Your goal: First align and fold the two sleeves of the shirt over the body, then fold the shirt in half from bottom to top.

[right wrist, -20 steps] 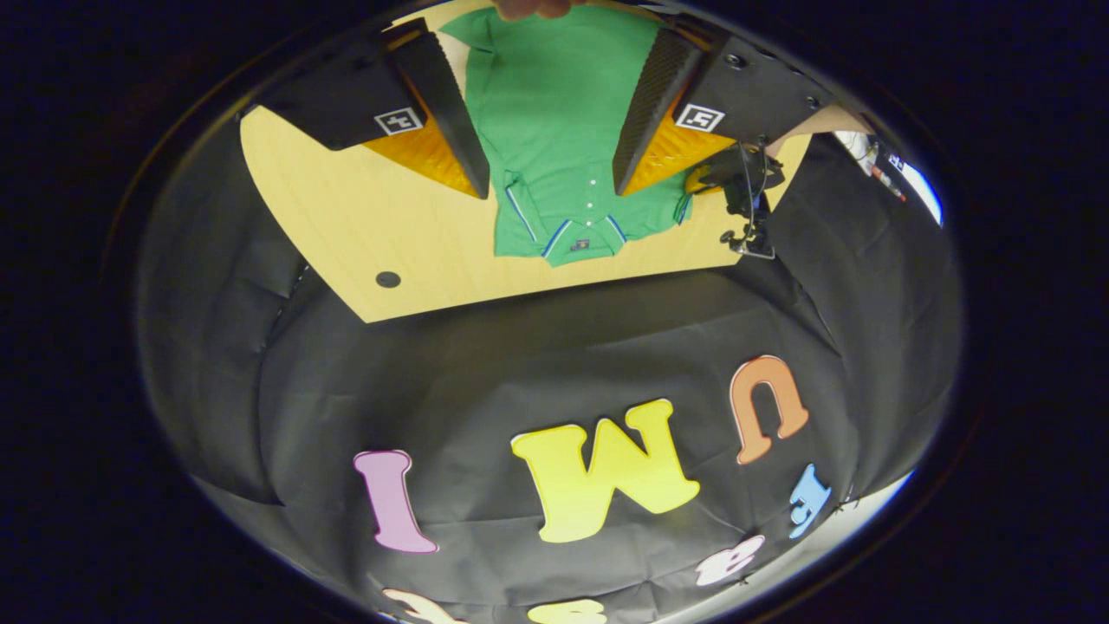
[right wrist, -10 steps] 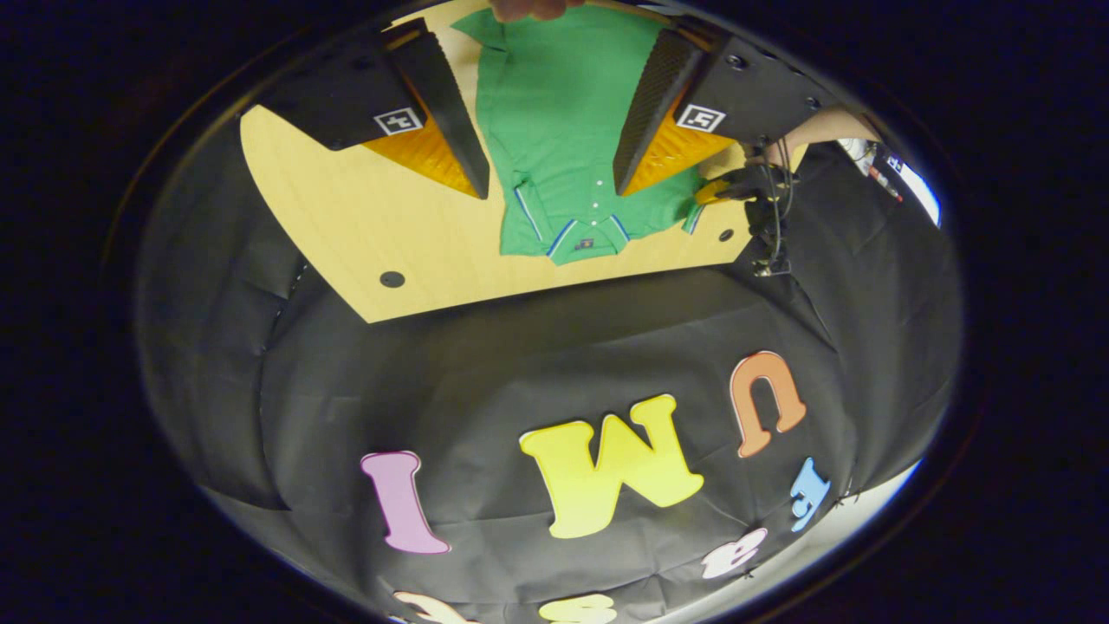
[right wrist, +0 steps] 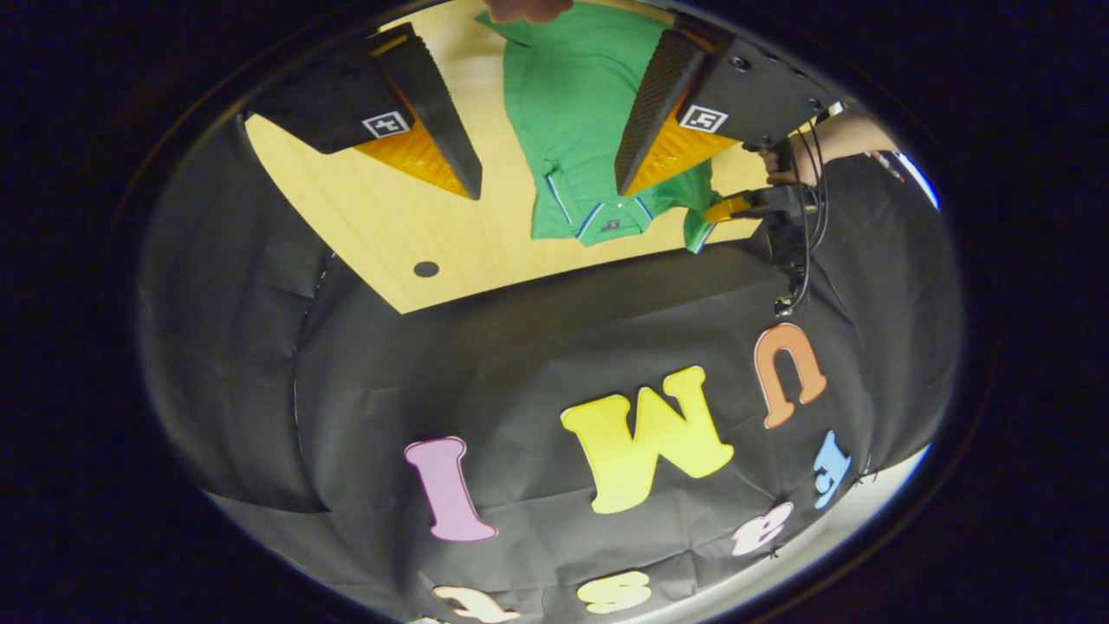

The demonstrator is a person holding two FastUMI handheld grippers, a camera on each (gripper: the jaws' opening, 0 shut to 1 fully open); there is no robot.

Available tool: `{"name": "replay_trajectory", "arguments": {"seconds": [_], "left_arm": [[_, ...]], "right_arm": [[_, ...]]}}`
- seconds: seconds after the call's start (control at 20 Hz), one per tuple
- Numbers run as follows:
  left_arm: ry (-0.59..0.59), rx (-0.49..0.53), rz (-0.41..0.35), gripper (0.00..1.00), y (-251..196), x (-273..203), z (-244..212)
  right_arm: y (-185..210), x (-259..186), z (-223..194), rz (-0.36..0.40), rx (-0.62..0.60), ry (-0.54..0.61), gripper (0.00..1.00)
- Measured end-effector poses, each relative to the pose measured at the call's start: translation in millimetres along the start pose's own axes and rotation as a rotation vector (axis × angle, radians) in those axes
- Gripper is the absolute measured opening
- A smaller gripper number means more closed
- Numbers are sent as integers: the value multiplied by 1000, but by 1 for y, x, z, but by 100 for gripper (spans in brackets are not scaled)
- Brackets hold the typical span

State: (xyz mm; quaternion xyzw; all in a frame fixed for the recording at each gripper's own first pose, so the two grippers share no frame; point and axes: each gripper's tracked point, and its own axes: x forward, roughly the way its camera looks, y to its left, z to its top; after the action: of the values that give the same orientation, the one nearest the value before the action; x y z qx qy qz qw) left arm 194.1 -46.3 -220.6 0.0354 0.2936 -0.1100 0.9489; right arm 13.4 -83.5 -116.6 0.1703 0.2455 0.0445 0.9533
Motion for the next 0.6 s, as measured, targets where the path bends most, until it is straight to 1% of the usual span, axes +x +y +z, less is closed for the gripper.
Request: {"name": "replay_trajectory", "arguments": {"seconds": [0.2,0.35,0.45,0.6], "left_arm": [[63,19,-34,4,-44,18,-13],[83,24,-54,4,-71,32,-20],[84,44,-45,4,-79,44,-22],[112,48,-14,4,-78,62,-36]], "right_arm": [[-18,-5,-8,-25,23,-1,96],[-31,-1,-20,-47,50,14,96],[-37,5,-28,-55,70,30,96],[-41,2,-33,-61,78,39,96]]}}
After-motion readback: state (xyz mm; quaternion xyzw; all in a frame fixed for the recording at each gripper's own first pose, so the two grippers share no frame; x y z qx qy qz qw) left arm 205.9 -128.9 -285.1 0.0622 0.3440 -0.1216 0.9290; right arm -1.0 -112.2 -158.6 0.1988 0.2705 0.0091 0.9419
